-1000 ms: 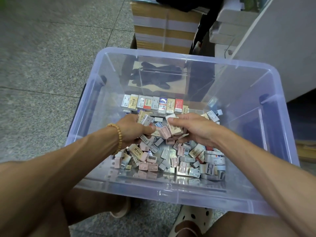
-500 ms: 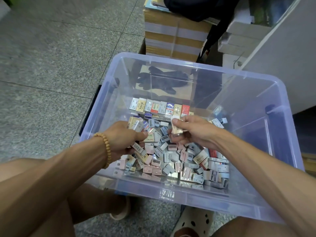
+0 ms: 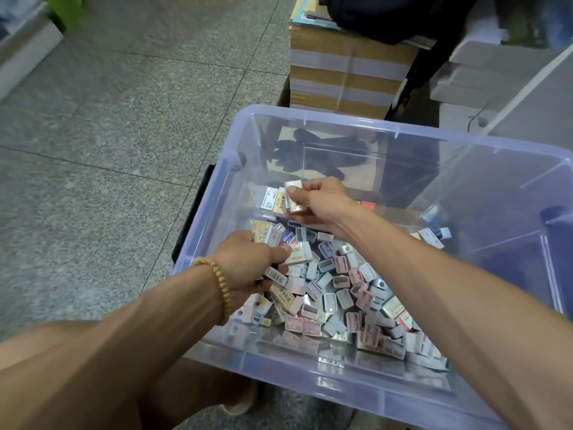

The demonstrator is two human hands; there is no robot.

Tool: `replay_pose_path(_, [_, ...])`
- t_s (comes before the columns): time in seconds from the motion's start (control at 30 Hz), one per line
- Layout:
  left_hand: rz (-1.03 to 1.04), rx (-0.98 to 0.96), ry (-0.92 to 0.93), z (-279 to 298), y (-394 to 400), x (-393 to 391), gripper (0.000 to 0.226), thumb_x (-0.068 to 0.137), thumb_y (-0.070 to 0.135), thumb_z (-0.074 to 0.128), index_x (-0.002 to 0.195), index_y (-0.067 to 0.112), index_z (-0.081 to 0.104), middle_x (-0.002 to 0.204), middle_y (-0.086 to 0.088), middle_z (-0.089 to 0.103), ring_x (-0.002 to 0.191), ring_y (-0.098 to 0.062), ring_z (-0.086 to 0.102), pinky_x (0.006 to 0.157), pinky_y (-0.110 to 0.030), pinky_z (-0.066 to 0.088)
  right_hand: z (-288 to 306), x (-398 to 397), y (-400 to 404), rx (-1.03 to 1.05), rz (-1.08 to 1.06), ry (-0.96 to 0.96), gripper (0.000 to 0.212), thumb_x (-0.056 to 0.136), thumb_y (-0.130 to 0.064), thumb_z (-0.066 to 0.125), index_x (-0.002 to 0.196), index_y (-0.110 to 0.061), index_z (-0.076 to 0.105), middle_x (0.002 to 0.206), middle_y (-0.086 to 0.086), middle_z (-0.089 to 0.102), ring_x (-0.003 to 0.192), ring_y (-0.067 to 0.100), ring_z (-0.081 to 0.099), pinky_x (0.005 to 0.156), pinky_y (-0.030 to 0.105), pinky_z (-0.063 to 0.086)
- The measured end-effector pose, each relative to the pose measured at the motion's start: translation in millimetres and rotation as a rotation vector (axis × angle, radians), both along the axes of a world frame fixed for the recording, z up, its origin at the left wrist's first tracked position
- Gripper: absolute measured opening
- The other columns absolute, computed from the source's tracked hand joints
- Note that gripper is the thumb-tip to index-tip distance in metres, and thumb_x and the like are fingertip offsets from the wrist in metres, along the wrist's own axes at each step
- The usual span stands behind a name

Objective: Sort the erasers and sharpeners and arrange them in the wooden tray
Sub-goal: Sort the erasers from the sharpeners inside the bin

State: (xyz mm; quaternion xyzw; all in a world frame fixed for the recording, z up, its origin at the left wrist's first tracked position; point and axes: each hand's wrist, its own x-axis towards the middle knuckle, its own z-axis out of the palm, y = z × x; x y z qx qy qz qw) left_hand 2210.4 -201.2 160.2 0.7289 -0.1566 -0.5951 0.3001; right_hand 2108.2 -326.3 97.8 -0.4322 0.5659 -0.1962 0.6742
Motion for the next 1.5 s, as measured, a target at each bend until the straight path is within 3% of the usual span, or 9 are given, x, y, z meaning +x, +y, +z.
replay_pose_path(0.13, [0.017, -0.015, 0.018, 4, -1, -2, 0.004, 0.090, 0.006, 0.065, 0.092, 0.008, 0.062, 0.077, -0.010, 0.067, 0.063, -0.016, 0.061, 0.050, -0.023, 0.041, -10, 14, -1, -0.030, 0.033, 0.087, 0.022, 0.086, -0.023, 0.079, 0.085, -0.006, 0.065, 0.068, 0.013, 0.073, 0.056, 0.022, 0.071, 0.056, 0.030, 0.061])
replay_pose_path(0.4, [0.047, -0.029, 0.031, 6, -3, -1, 0.008, 0.090, 0.007, 0.066, 0.097, 0.007, 0.063, 0.076, -0.007, 0.068, 0.064, -0.014, 0.063, 0.049, -0.023, 0.043, -16, 12, -1, -0.418, 0.154, 0.617, 0.060, 0.079, -0.062, 0.071, 0.057, -0.009, 0.055, 0.060, 0.007, 0.066, 0.062, 0.027, 0.068, 0.065, 0.040, 0.058])
replay_pose_path(0.5, [0.058, -0.030, 0.034, 7, -4, -1, 0.011, 0.089, 0.007, 0.067, 0.100, 0.008, 0.063, 0.075, -0.005, 0.070, 0.065, -0.013, 0.064, 0.050, -0.024, 0.044, -13, 3, -1, -0.295, 0.071, 0.409, 0.053, 0.088, -0.050, 0.066, 0.065, -0.002, 0.067, 0.060, 0.007, 0.071, 0.056, 0.025, 0.071, 0.067, 0.040, 0.062])
replay_pose_path(0.63, [0.070, -0.047, 0.043, 7, -4, -2, 0.014, 0.089, 0.008, 0.067, 0.102, 0.008, 0.062, 0.072, -0.002, 0.070, 0.065, -0.013, 0.064, 0.052, -0.025, 0.043, -10, 1, 0, -0.169, 0.114, 0.274, 0.015, 0.088, -0.015, 0.070, 0.078, -0.005, 0.071, 0.070, 0.010, 0.074, 0.059, 0.019, 0.073, 0.065, 0.034, 0.062])
replay_pose_path(0.9, [0.065, -0.069, 0.054, 7, -3, -1, 0.011, 0.089, 0.007, 0.066, 0.099, 0.008, 0.062, 0.060, 0.003, 0.069, 0.064, -0.012, 0.065, 0.051, -0.024, 0.043, -14, 18, -1, -0.432, 0.256, 0.534, 0.053, 0.078, -0.054, 0.078, 0.062, -0.006, 0.063, 0.063, 0.011, 0.071, 0.063, 0.025, 0.072, 0.070, 0.045, 0.061])
replay_pose_path(1.03, [0.060, -0.089, 0.047, 7, -3, -1, 0.008, 0.089, 0.008, 0.066, 0.096, 0.010, 0.062, 0.060, 0.004, 0.068, 0.067, -0.013, 0.065, 0.052, -0.025, 0.042, -11, -3, 9, -0.631, 0.282, 0.480, 0.033, 0.083, -0.041, 0.078, 0.090, -0.011, 0.066, 0.077, 0.003, 0.068, 0.075, 0.021, 0.065, 0.073, 0.035, 0.052])
replay_pose_path(1.13, [0.045, -0.106, 0.045, 6, -4, -1, 0.006, 0.090, 0.007, 0.065, 0.094, 0.011, 0.063, 0.063, 0.002, 0.069, 0.067, -0.014, 0.064, 0.051, -0.025, 0.042, -12, -17, 15, -0.832, 0.550, 0.523, 0.047, 0.080, -0.036, 0.081, 0.119, -0.018, 0.063, 0.098, -0.003, 0.062, 0.088, 0.020, 0.059, 0.072, 0.032, 0.043])
replay_pose_path(1.33, [0.062, -0.088, 0.037, 4, -6, 1, 0.009, 0.089, 0.004, 0.064, 0.098, 0.006, 0.063, 0.069, -0.004, 0.069, 0.070, -0.016, 0.066, 0.050, -0.025, 0.044, -23, -4, 7, -1.045, 0.588, 0.594, 0.022, 0.088, -0.019, 0.072, 0.109, -0.011, 0.067, 0.106, 0.004, 0.066, 0.091, 0.026, 0.062, 0.074, 0.036, 0.047])
replay_pose_path(1.5, [0.062, -0.085, 0.018, 2, -7, -2, 0.007, 0.090, 0.000, 0.061, 0.094, 0.005, 0.060, 0.080, -0.011, 0.068, 0.069, -0.015, 0.066, 0.047, -0.023, 0.045, -8, -19, 6, -0.824, 0.504, 0.502, 0.021, 0.092, -0.019, 0.067, 0.112, -0.013, 0.068, 0.096, -0.002, 0.066, 0.086, 0.018, 0.063, 0.075, 0.034, 0.050])
